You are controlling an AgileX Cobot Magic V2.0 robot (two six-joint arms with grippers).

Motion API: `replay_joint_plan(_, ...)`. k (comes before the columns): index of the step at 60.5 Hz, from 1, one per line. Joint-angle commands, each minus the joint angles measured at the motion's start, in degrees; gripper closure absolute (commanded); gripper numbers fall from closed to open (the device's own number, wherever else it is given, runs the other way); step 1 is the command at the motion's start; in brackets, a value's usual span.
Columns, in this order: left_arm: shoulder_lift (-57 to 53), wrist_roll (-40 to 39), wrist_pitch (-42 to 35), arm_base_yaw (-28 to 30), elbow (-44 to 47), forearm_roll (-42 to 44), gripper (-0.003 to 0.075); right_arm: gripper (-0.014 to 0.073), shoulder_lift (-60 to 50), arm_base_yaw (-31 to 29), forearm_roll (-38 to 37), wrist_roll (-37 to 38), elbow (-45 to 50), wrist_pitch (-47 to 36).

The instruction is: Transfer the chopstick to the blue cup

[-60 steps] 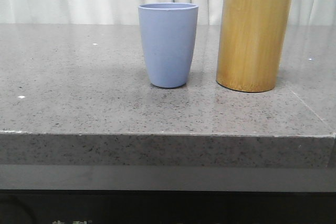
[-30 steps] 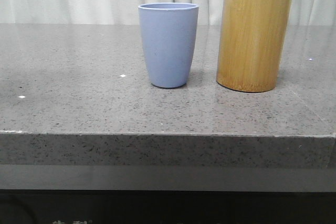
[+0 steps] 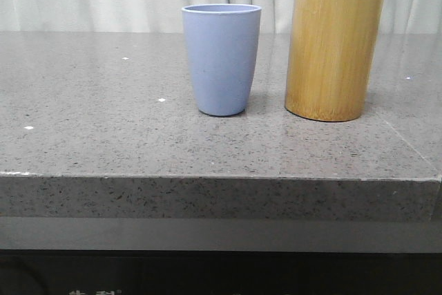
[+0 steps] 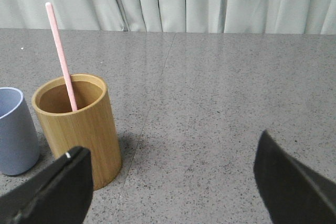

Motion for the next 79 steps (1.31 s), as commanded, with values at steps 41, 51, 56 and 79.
replay_joint_plan(41,-28.84,-0.73,-13.2,-0.01,17.79,-1.81,0.0739,-0.0038,26.99,12.53,0.2,-3.05,-13.86,-17.99)
replay_joint_plan(51,-28.84,-0.73,-13.2,-0.01,17.79,-1.81,0.0739,-0.0038,38.38,19.33,-0.43,-3.05,-22.37,-19.99)
replay_joint_plan(56,-28.84,-0.73,-13.2,-0.01,17.79,-1.81,0.0739,-0.0038,43.83,20.93,-0.5,-3.05,-26.34,-19.99)
replay_joint_plan(79,-28.84,-0.73,-13.2,-0.01,17.79,-1.81,0.0739,0.0116,58.58,21.66,-1.89,-3.1,-36.83,-20.59)
